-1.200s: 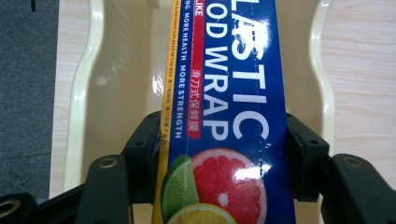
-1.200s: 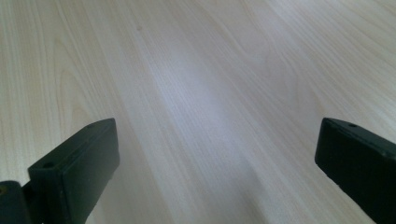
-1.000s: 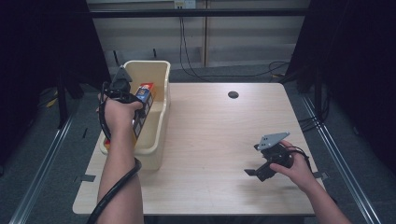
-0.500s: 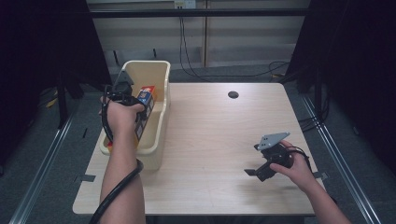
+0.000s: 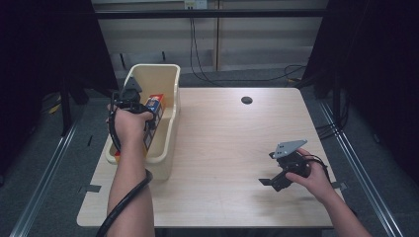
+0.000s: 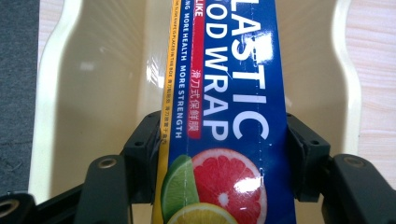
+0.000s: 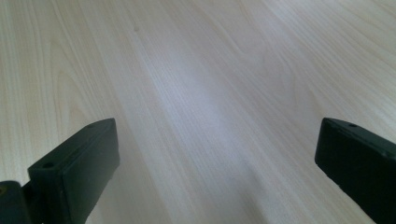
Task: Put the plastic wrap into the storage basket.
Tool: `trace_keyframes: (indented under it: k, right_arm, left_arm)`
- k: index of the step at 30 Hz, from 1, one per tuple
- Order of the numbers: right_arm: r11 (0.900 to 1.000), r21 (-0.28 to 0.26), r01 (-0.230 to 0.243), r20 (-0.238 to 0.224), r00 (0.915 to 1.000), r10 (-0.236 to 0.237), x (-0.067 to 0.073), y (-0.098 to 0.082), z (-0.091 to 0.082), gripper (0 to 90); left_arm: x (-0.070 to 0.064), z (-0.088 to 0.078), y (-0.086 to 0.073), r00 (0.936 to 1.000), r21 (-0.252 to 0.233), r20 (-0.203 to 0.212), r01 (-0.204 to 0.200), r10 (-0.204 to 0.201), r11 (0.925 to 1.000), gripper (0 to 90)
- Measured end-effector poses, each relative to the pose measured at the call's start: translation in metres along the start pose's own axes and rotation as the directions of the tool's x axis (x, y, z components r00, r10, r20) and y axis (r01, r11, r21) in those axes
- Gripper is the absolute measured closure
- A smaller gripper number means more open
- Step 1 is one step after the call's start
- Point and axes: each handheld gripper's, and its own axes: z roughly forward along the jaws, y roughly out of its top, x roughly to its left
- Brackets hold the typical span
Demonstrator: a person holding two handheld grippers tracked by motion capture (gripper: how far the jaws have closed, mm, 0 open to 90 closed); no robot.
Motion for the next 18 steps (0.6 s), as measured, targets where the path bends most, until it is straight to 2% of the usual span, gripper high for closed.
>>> trace_keyframes:
  k: [11,13,16,17,18]
  right_arm:
    - [1.000,-0.005,-0.003,-0.002,1.0000,0.003,-0.0010,-0.0003,0.0000,0.1]
    - [1.000,-0.005,-0.003,0.001,1.0000,0.003,-0.0010,-0.0003,-0.0002,0.1]
    - [1.000,-0.005,-0.004,0.001,1.0000,0.004,-0.0012,-0.0004,-0.0005,0.0]
    - [1.000,-0.006,-0.004,-0.002,1.0000,0.004,-0.0014,-0.0005,-0.0004,0.1]
    - [1.000,-0.006,-0.003,-0.002,1.0000,0.003,-0.0015,-0.0005,-0.0004,0.1]
  left_arm:
    - [-0.0014,0.0022,0.0013,0.9998,0.017,-0.015,-0.010,0.010,0.9998,39.7]
    - [-0.0033,0.0028,0.0010,0.9999,0.020,-0.014,0.002,-0.001,0.9998,39.6]
    - [-0.0041,0.0036,0.0014,0.9997,0.039,-0.018,-0.014,0.015,0.9992,39.6]
    - [-0.0051,0.0043,0.0011,0.9998,0.035,-0.019,-0.004,0.005,0.9994,39.5]
    - [-0.0053,0.0042,0.0014,0.9997,0.039,-0.022,-0.010,0.011,0.9992,39.5]
